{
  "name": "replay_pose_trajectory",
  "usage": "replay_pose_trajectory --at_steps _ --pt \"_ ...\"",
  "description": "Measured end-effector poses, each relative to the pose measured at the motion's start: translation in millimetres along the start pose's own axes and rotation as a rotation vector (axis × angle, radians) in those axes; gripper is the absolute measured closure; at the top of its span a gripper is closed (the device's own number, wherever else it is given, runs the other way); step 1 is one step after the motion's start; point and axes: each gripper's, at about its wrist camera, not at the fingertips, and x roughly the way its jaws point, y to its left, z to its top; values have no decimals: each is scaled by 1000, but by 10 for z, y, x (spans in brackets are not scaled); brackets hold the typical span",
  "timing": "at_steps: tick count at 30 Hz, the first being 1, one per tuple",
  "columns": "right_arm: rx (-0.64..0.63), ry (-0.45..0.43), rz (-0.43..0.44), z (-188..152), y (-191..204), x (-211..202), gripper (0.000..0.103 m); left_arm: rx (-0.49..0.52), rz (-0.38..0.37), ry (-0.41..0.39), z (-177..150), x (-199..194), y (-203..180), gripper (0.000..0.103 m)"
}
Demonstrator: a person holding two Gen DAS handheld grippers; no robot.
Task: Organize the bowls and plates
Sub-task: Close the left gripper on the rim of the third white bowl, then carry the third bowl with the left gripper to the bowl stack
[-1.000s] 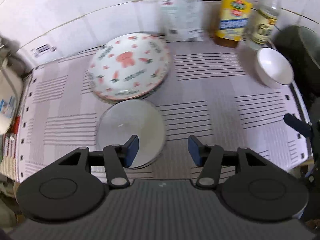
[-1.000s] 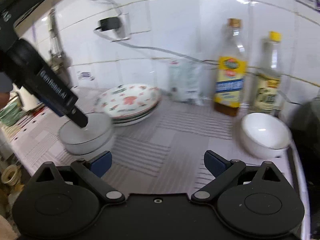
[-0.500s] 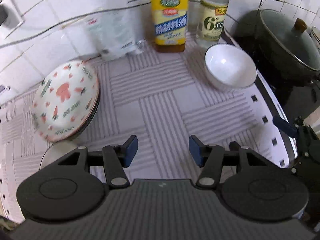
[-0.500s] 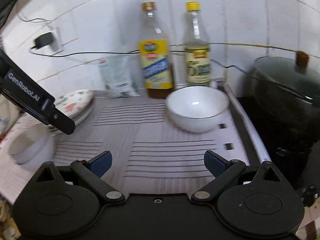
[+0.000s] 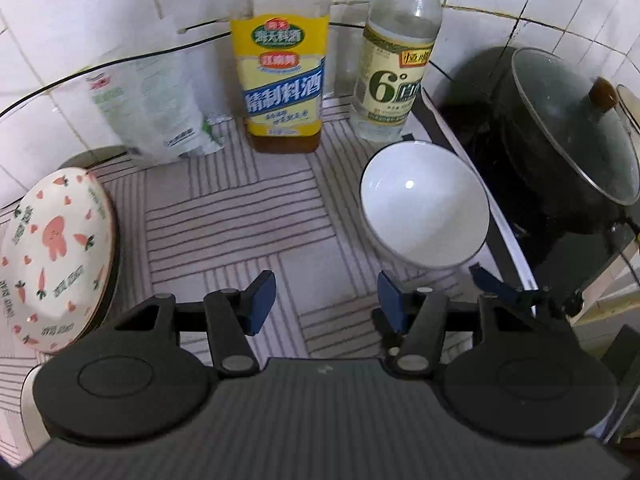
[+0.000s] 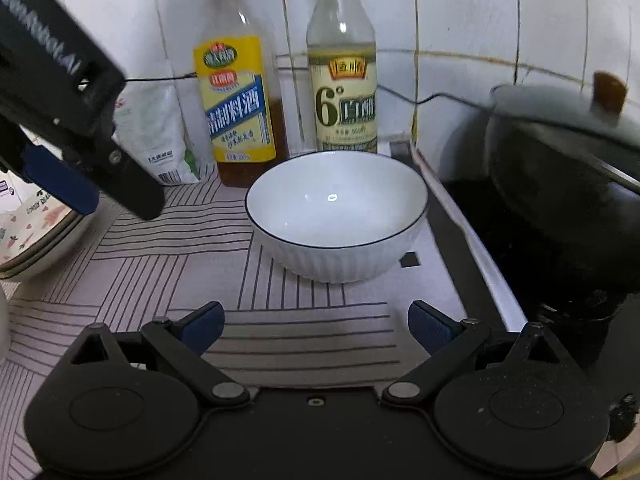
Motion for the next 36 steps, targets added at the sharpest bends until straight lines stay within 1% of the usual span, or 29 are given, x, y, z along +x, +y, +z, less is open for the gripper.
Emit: replay_pose_trajectory --at_steps 6,8,11,14,16,18,19,21,23,24,26,27,30,32,36 --pt "15 -8 -13 126 -15 145 3 0 -27 7 153 267 -92 48" --pt "18 -10 -22 170 -11 182 3 25 -27 14 197 374 -144 48" --pt "18 59 -38 276 20 282 3 43 -6 7 271 536 -180 48" --pt "-5 55 -53 330 43 316 3 39 -12 11 324 685 -181 50" --pt "-30 38 -66 349 62 330 3 44 -9 -3 335 763 -184 53" --pt "-35 21 -74 358 62 345 3 19 0 -33 341 808 -164 56" --pt "-29 23 -75 361 51 358 3 10 -12 -38 343 842 -154 58" --pt "-17 20 -73 363 33 391 3 5 -32 -15 352 920 -154 73" --pt "-22 3 -80 356 26 406 3 10 -39 9 347 986 -166 82" --pt "-23 -4 -84 357 25 418 3 10 -47 2 333 983 -173 87" --pt "-26 -6 -89 365 30 405 3 36 -46 -8 282 951 -220 88" --pt "-32 -1 -94 375 43 392 3 59 -44 -9 247 939 -258 92" --pt "-47 -16 -99 349 75 346 4 121 10 -23 138 880 -368 92" --pt "-35 -5 -86 332 86 322 4 120 11 -9 104 836 -361 92" --pt "-24 -13 -57 258 132 178 4 103 2 18 54 691 -260 92"
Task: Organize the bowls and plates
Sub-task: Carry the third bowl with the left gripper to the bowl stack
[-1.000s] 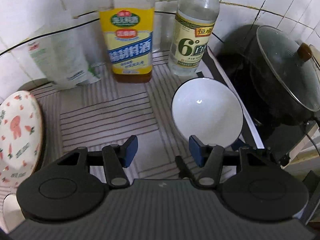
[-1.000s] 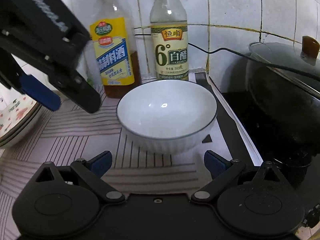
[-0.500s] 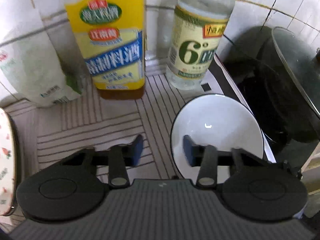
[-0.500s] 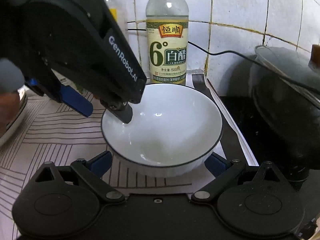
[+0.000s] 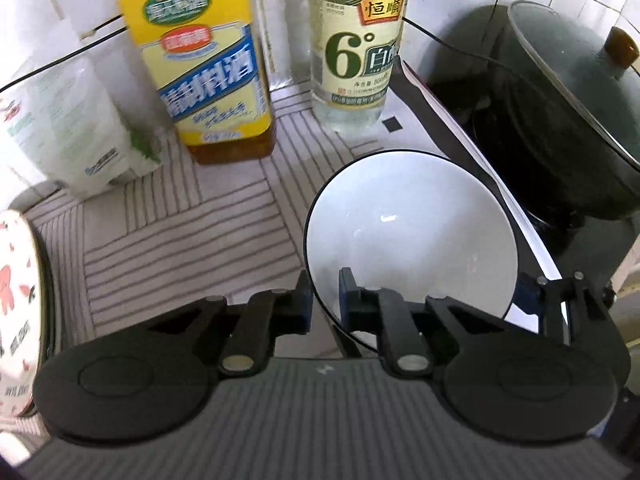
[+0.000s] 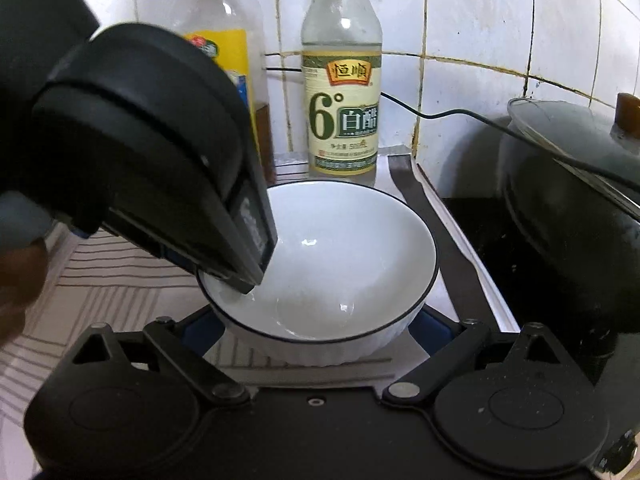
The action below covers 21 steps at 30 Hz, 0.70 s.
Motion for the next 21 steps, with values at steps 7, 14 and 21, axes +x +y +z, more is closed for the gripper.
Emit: replay_pose_trajectory --at_steps 7,14,21 --pt "-17 -46 58 -97 103 -352 4 -45 2 -10 -234 -386 143 91" --pt "-71 -109 132 -106 311 -831 4 -104 0 -45 -469 -896 399 92" --pt "-146 -135 209 -22 593 -1154 4 -202 39 -86 -759 -1289 751 92"
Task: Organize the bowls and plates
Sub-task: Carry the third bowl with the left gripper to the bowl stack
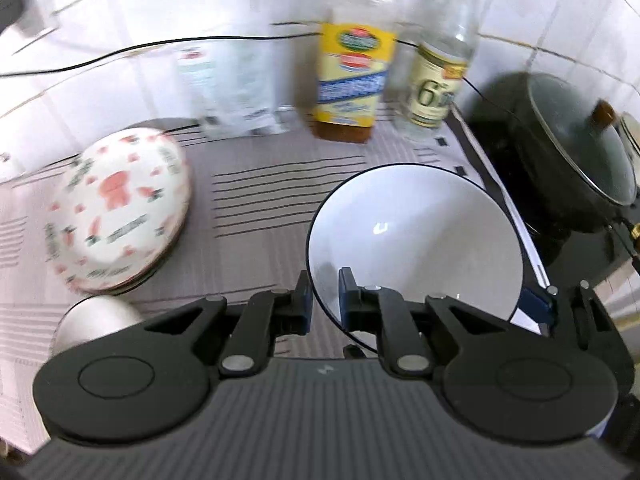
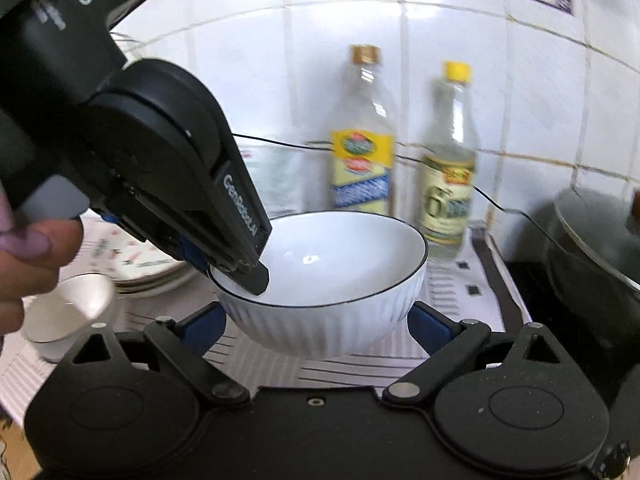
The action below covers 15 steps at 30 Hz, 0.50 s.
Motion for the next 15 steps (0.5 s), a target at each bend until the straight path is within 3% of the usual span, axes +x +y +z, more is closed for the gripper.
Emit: replay_pose_trajectory --at_steps 15 --pt "-130 -51 224 114 756 -156 4 -131 116 -44 -410 -533 805 91"
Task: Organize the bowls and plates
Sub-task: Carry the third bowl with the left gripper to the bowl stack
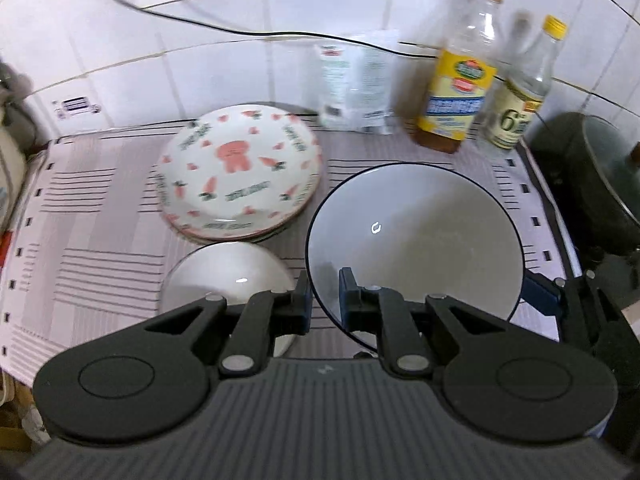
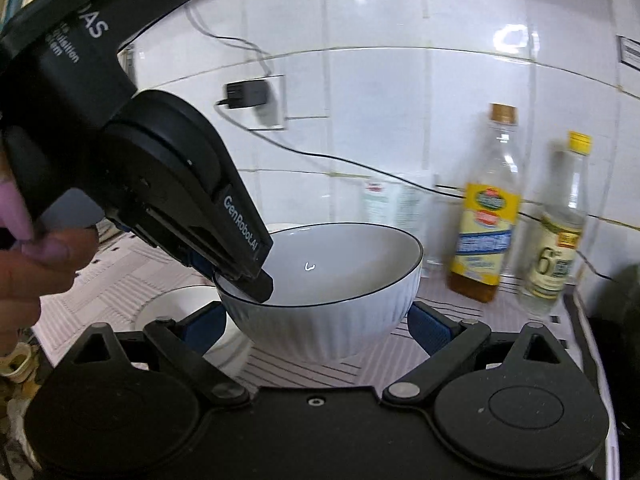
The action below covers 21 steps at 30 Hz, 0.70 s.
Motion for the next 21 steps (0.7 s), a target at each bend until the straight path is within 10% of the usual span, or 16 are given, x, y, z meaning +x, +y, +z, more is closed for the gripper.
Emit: replay_pose_trajectory --at_steps 21 --pt "-162 123 274 59 679 689 4 -115 126 83 -213 172 952 90"
